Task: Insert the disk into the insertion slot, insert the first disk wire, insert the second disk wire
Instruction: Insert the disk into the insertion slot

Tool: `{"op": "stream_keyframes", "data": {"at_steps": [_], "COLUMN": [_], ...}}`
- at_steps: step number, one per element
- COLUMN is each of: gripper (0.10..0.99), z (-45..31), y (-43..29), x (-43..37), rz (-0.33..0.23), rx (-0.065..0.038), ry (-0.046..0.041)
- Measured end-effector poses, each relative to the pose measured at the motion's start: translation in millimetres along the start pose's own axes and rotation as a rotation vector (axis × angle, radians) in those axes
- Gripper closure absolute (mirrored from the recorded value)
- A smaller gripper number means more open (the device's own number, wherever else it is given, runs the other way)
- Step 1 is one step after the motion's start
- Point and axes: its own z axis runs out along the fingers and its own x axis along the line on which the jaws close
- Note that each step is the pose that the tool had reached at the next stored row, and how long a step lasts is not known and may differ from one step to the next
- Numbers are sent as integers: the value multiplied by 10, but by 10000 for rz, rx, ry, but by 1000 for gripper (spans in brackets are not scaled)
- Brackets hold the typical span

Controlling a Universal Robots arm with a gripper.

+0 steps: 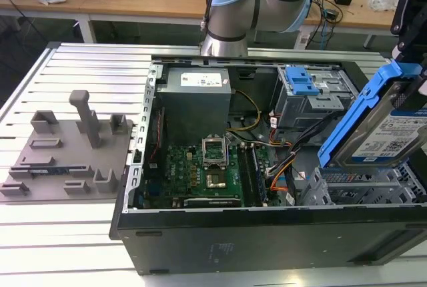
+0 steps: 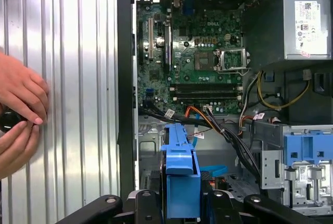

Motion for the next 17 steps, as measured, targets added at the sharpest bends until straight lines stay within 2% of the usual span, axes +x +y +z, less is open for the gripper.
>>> {"op": "stream_keyframes", "data": {"at_steps": [7,17], "gripper": [722,722], "z": [1,41], "y": [0,3], "x": [1,3], "rz": [-1,0], "rx": [13,444], "ry": [-13,-39]}}
